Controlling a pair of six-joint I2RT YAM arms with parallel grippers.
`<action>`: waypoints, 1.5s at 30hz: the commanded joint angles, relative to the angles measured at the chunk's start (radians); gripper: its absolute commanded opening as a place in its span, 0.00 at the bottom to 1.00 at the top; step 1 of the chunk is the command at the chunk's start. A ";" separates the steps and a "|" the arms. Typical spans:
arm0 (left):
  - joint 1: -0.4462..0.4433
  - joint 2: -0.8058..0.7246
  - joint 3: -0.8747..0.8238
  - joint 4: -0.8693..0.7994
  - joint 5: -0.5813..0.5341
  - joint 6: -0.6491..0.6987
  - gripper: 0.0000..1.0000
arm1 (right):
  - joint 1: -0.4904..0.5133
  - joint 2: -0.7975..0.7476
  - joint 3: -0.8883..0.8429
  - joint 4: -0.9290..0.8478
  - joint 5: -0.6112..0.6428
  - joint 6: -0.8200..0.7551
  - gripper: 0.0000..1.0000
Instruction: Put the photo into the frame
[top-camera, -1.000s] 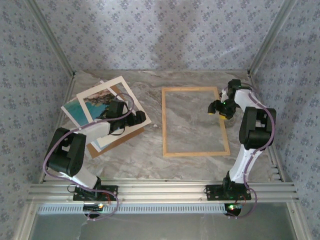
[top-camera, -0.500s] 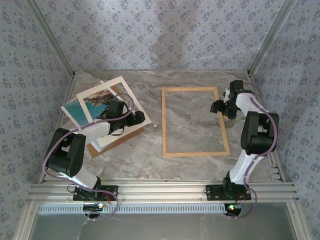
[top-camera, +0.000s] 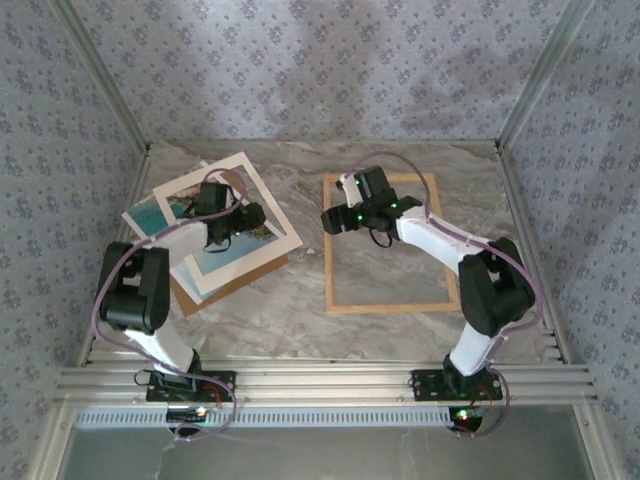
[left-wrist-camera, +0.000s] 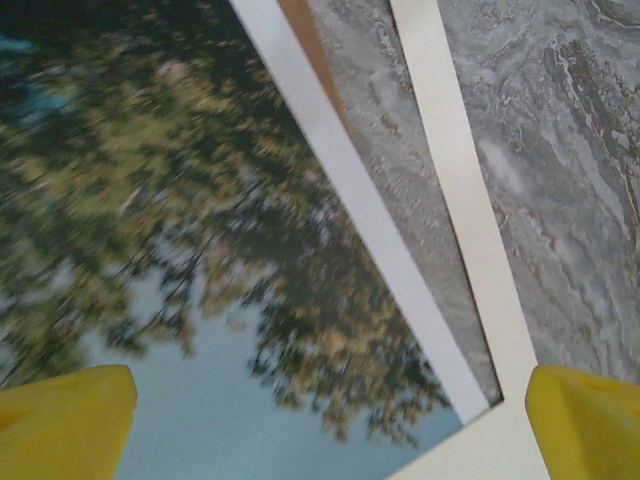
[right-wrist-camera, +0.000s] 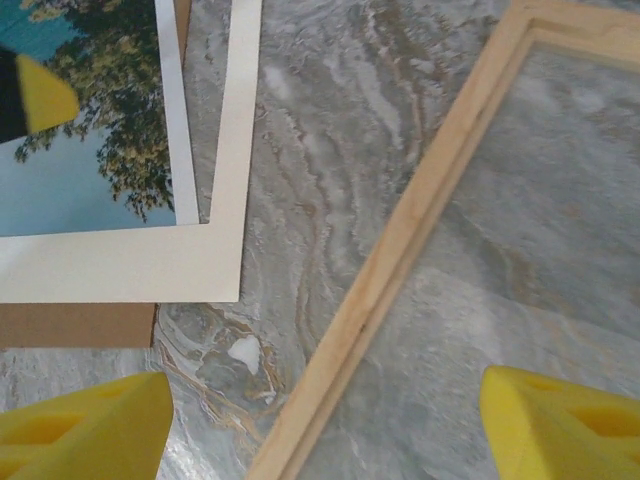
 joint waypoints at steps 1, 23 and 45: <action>-0.022 0.054 0.060 -0.048 0.051 0.011 0.99 | -0.004 0.052 0.008 0.041 -0.024 0.025 0.81; -0.250 -0.077 -0.191 0.084 0.009 0.065 0.98 | -0.063 0.137 0.000 0.054 -0.064 0.128 0.80; 0.032 -0.501 -0.344 -0.078 -0.115 -0.017 0.96 | 0.094 0.275 0.181 0.091 -0.045 0.255 0.73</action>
